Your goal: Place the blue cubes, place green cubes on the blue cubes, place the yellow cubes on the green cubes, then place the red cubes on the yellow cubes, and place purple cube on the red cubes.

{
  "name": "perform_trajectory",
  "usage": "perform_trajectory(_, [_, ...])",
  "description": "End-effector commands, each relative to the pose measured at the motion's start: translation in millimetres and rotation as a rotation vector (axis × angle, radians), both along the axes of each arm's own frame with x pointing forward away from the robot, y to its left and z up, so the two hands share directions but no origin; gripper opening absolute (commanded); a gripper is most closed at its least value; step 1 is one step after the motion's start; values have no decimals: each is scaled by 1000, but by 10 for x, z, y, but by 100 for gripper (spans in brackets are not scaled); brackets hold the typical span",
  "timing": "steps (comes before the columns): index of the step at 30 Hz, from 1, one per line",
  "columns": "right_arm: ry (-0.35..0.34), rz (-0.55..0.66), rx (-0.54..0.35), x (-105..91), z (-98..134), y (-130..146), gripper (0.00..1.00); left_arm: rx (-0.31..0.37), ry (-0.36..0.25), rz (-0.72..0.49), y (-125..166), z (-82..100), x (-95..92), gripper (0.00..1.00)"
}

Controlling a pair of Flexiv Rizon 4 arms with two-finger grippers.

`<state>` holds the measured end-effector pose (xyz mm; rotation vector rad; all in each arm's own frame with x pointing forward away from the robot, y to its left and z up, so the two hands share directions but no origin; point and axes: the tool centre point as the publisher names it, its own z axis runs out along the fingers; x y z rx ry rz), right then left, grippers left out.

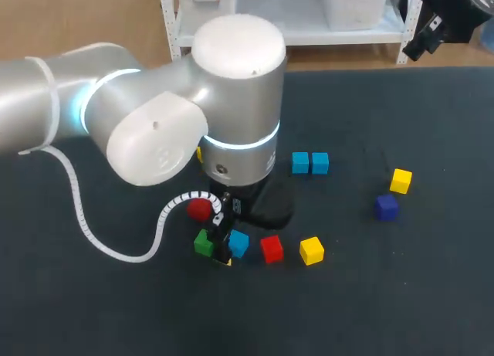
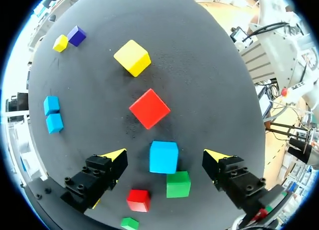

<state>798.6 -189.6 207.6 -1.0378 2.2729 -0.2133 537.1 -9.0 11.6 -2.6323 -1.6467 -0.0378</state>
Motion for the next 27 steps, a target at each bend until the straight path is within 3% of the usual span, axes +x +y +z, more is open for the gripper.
perform_trajectory(1, [-8,-4,-1,-19,-11,2,100,-20,-15,0,63,-54,-41,100])
perform_trajectory(9, [-8,-4,-1,-19,-11,2,100,-19,-14,19,108,-134,-22,100])
perform_trajectory(10, [-8,-4,-1,-19,-11,2,100,-24,-13,21,107,-136,-23,91])
perform_trajectory(14, [-8,-4,-1,-19,-11,2,100,-35,-11,23,103,-134,-21,85])
perform_trajectory(17, [-8,-4,-1,-19,-11,2,100,-41,-9,20,92,-129,-13,49])
perform_trajectory(19, [-8,-4,-1,-19,-11,2,100,-42,-9,17,83,-124,-9,42])
perform_trajectory(21, [-8,-4,-1,-19,-11,2,100,-41,-9,16,80,-120,-4,22])
perform_trajectory(23, [-8,-4,-1,-19,-11,2,100,-42,-9,16,79,-117,-1,16])
perform_trajectory(25, [-8,-4,-1,-19,-11,2,100,-41,-8,16,76,-115,5,0])
perform_trajectory(27, [-8,-4,-1,-19,-11,2,100,-41,-5,16,71,-109,12,0])
